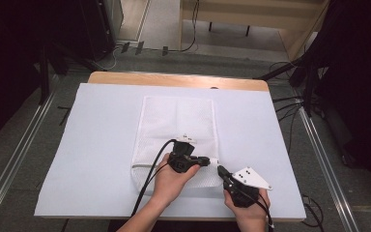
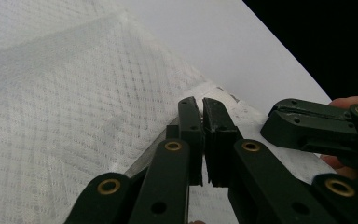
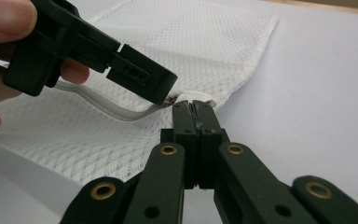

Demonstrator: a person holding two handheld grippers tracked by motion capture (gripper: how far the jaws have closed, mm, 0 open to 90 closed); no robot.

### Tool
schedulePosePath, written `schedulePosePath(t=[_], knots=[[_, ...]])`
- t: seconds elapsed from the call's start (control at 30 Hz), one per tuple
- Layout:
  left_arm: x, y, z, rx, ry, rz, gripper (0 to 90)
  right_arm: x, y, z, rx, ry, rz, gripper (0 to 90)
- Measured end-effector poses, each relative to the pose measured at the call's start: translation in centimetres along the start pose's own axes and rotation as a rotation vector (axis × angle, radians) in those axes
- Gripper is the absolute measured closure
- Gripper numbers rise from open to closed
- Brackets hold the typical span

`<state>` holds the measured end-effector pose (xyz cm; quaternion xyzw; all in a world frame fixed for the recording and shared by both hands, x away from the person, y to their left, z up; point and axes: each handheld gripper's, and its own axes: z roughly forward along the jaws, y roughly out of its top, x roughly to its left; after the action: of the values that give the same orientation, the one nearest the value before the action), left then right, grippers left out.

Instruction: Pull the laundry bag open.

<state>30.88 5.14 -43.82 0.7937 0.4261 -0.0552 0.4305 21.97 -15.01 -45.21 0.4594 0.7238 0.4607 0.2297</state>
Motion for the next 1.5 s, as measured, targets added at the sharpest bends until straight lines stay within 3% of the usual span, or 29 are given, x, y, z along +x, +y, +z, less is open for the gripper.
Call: schedulePosePath(t=[0.07,0.4,0.6,1.03,1.27,1.5], knots=[[0.1,-0.1,-0.1,-0.008,-0.003,-0.004,88.1,-0.1,0.0,0.0,0.006,0.006,0.005,90.0],[0.7,-1.2,-0.5,-0.013,0.012,0.014,88.2,0.8,0.2,0.0,0.008,-0.026,-0.061,90.0],[0.6,-1.4,-0.9,-0.006,0.046,0.056,88.3,1.1,0.3,-0.1,0.011,-0.028,-0.069,90.0],[1.6,-2.2,-1.5,0.007,0.042,0.042,88.3,1.3,0.2,-0.1,0.029,-0.018,-0.077,90.0],[2.9,-3.0,-1.9,0.017,0.089,0.029,88.3,1.4,0.2,-0.3,0.033,-0.029,-0.085,90.0],[4.8,-3.6,-3.6,0.007,0.13,-0.007,88.2,1.0,0.2,-0.5,0.034,-0.039,-0.077,90.0]])
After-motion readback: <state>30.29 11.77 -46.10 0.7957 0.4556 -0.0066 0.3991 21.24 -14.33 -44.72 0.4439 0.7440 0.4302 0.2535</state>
